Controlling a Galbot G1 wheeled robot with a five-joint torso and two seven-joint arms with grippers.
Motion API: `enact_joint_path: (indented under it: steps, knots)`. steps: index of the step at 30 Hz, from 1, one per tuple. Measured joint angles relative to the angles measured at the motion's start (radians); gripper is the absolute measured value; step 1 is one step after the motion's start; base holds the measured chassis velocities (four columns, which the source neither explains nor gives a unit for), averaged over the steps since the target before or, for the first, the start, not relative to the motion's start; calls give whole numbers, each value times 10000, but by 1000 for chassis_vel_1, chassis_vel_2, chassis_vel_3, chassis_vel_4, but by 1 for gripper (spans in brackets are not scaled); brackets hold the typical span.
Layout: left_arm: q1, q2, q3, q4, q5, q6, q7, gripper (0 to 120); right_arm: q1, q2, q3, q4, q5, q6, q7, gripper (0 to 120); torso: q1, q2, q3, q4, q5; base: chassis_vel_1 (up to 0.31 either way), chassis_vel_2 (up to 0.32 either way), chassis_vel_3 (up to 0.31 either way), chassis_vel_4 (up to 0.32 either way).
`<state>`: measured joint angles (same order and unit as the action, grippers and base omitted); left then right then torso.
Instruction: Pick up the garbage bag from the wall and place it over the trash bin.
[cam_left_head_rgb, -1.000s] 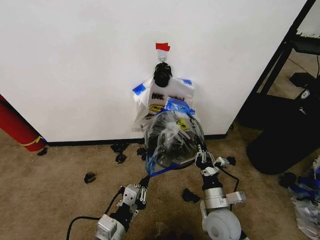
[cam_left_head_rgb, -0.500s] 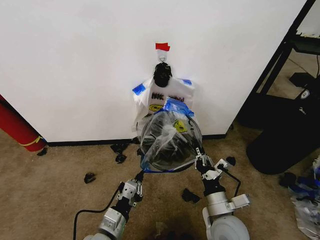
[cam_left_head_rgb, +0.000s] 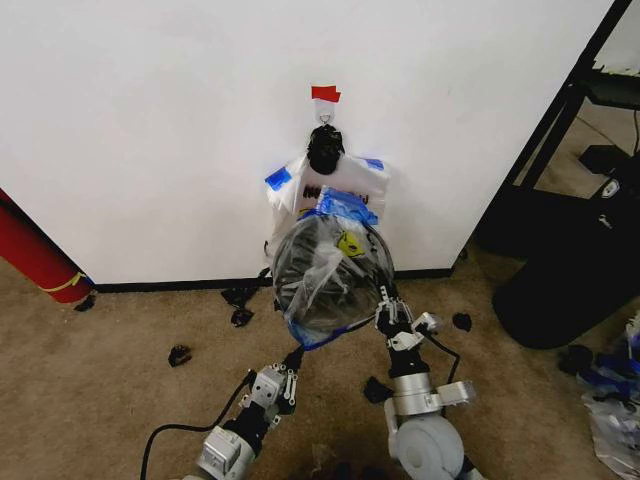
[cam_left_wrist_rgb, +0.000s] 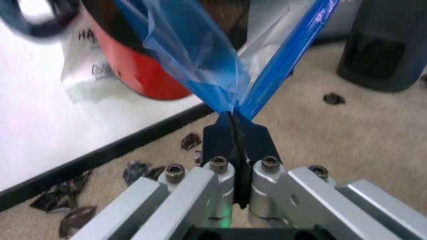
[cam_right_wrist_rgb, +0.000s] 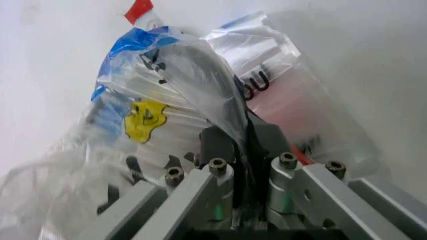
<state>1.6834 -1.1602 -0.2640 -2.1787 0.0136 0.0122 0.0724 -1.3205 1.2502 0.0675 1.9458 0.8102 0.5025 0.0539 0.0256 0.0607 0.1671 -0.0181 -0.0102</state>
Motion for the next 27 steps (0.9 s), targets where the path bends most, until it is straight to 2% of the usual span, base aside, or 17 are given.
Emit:
enact_joint_path:
  steps: [8, 14, 23, 27]
  knots:
    - [-544, -83, -30, 750, 526, -28, -285, 0, -84, -255, -118, 518, 712, -319, 217, 1, 0, 0, 0, 0, 1, 0, 0, 0, 0]
    - [-1100, -190, -133, 1251, 589, 99, -800, 0, -576, -897, -162, 1517, 1391, -867, 618, 1, 0, 0, 0, -2, 1, 0, 0, 0, 0]
    - [-1472, -458, -184, 1577, 598, 188, -926, 0, -685, -1862, 420, 2030, 2045, -1267, 967, 1, 0, 0, 0, -1, 2, 0, 0, 0, 0]
    - [-1890, -845, -256, 2094, 601, 59, -992, 0, -715, -2285, 600, 2577, 2713, -1720, 1280, 1, 0, 0, 0, 0, 3, 0, 0, 0, 0]
